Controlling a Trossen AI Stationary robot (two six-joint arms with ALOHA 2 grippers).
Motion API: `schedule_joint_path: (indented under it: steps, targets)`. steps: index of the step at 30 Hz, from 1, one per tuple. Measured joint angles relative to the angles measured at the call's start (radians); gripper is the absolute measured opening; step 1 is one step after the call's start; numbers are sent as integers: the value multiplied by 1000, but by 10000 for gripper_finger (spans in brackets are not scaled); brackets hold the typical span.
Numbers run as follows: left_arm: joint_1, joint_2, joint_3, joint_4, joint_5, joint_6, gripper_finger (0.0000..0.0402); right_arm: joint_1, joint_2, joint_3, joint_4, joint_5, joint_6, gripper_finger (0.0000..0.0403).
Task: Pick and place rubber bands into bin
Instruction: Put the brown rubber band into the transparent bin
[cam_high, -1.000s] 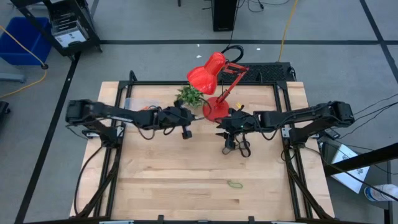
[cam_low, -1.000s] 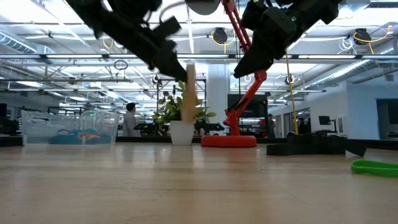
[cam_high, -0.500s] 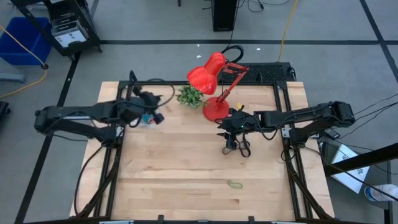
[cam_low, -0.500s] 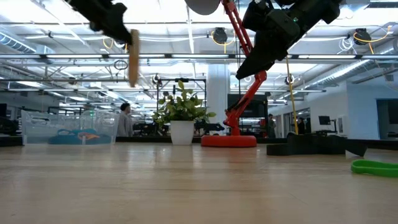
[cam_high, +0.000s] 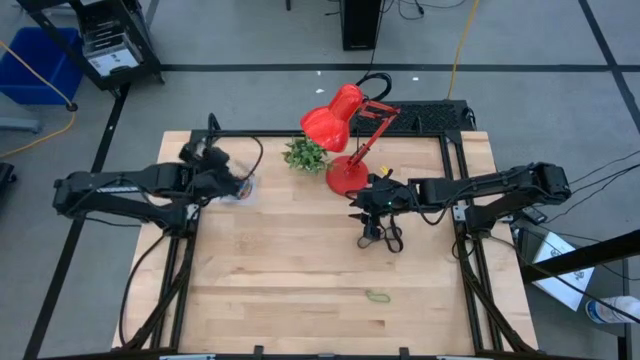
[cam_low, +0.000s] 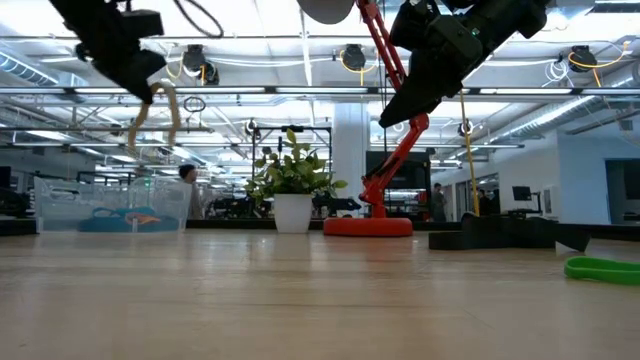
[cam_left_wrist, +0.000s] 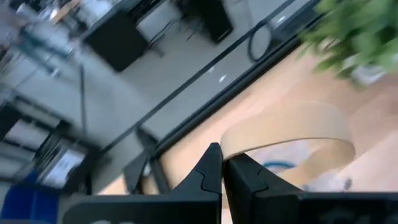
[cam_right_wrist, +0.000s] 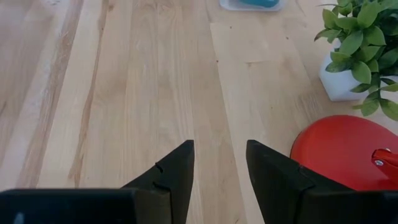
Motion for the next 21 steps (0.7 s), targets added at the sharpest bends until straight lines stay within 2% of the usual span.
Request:
schedule_joint_path:
  steps: [3, 7, 11, 16, 21]
  targets:
    - [0, 7, -18, -80, -6, -116, 10, 0, 0, 0, 0, 0, 0, 141]
    - [4, 10, -91, -81, -5, -180, 5, 0, 0, 0, 0, 0, 0, 140]
    - [30, 11, -183, -40, 1, -250, 11, 0, 0, 0, 1, 0, 0, 141]
    - [55, 10, -283, 20, 39, -266, 5, 0, 0, 0, 9, 0, 0, 140]
    - [78, 10, -350, 129, 61, -286, 16, 0, 0, 0, 9, 0, 0, 141]
